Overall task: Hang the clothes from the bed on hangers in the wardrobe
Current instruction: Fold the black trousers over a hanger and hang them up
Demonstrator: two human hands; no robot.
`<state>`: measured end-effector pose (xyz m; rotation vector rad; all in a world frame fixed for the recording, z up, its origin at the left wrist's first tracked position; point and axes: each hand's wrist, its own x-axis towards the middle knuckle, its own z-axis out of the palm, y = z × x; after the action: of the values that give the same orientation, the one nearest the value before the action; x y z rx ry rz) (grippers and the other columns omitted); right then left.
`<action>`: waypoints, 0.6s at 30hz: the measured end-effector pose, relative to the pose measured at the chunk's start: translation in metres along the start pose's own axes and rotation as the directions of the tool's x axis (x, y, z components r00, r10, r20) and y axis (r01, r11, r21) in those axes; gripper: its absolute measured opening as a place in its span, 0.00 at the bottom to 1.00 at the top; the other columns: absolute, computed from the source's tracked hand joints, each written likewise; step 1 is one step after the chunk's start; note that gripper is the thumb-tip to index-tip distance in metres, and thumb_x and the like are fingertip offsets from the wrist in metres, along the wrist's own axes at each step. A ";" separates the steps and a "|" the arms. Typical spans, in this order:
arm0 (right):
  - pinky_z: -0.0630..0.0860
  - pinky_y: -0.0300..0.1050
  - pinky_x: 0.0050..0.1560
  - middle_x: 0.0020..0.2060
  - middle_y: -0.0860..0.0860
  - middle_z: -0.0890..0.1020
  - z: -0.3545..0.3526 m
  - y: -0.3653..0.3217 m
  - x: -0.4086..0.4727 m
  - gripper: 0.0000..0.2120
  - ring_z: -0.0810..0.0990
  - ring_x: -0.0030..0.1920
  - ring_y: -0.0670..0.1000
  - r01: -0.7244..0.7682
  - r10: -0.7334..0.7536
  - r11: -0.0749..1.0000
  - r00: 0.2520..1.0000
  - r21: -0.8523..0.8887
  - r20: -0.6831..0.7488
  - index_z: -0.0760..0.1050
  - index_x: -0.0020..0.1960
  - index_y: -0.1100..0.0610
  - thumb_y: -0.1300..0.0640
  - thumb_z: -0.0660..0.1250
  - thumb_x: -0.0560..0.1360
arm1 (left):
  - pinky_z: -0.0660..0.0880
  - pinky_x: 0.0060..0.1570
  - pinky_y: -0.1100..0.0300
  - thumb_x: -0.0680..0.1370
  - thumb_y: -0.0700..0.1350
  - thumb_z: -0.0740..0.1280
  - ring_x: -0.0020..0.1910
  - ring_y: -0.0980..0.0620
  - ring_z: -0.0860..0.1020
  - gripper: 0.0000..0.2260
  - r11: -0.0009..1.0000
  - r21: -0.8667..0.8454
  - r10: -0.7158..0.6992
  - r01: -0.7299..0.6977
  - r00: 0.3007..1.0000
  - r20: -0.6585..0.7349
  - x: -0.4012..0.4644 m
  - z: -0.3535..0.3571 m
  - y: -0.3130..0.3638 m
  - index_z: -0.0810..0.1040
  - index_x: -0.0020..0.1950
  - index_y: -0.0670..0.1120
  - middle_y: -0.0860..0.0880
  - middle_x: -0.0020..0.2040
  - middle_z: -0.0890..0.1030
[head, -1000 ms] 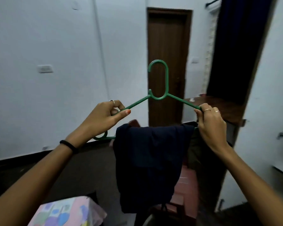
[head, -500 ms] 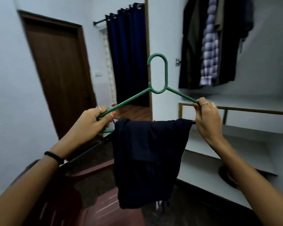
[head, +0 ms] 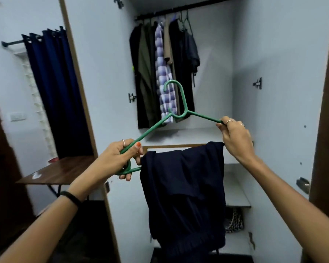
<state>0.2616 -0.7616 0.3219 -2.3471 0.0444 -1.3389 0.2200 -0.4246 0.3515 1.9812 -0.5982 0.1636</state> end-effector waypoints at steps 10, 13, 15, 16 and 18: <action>0.69 0.55 0.58 0.57 0.54 0.77 0.026 0.107 0.154 0.13 0.73 0.59 0.59 0.010 -0.012 0.996 1.000 -0.091 -0.018 0.74 0.63 0.53 0.52 0.60 0.81 | 0.64 0.16 0.67 0.81 0.44 0.63 0.18 0.49 0.73 0.14 0.944 0.153 0.326 -0.291 0.886 -0.329 0.176 0.081 0.036 0.74 0.35 0.45 0.42 0.35 0.77; 0.69 0.56 0.61 0.61 0.54 0.75 0.038 0.123 0.188 0.16 0.72 0.62 0.59 0.078 -0.079 0.988 0.997 -0.134 0.001 0.72 0.67 0.53 0.55 0.62 0.79 | 0.65 0.15 0.67 0.80 0.43 0.64 0.19 0.53 0.73 0.14 0.919 0.211 0.391 -0.334 0.840 -0.375 0.223 0.098 0.041 0.74 0.34 0.45 0.41 0.34 0.77; 0.67 0.57 0.63 0.62 0.53 0.74 0.048 0.129 0.200 0.18 0.71 0.63 0.58 0.100 -0.097 0.985 0.995 -0.137 0.031 0.70 0.68 0.53 0.57 0.62 0.78 | 0.68 0.15 0.64 0.80 0.44 0.64 0.19 0.52 0.73 0.13 0.915 0.227 0.401 -0.334 0.822 -0.404 0.249 0.106 0.040 0.75 0.35 0.44 0.42 0.33 0.77; 0.67 0.57 0.63 0.62 0.53 0.74 0.055 0.135 0.207 0.18 0.71 0.63 0.58 0.112 -0.107 0.983 0.994 -0.145 0.037 0.70 0.68 0.53 0.57 0.63 0.78 | 0.69 0.15 0.63 0.80 0.44 0.64 0.19 0.52 0.73 0.13 0.914 0.217 0.403 -0.341 0.812 -0.422 0.265 0.111 0.039 0.76 0.36 0.44 0.42 0.33 0.77; 0.66 0.57 0.63 0.62 0.52 0.73 0.068 0.148 0.220 0.18 0.71 0.63 0.57 0.126 -0.124 0.982 0.992 -0.144 0.024 0.70 0.67 0.53 0.56 0.62 0.78 | 0.69 0.15 0.64 0.80 0.44 0.64 0.19 0.53 0.72 0.13 0.910 0.205 0.415 -0.361 0.787 -0.457 0.296 0.122 0.040 0.77 0.37 0.41 0.42 0.33 0.77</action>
<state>0.4622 -0.9235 0.4143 -2.5178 -0.0104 -1.4205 0.4403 -0.6450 0.4330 1.7884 -0.6594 0.9507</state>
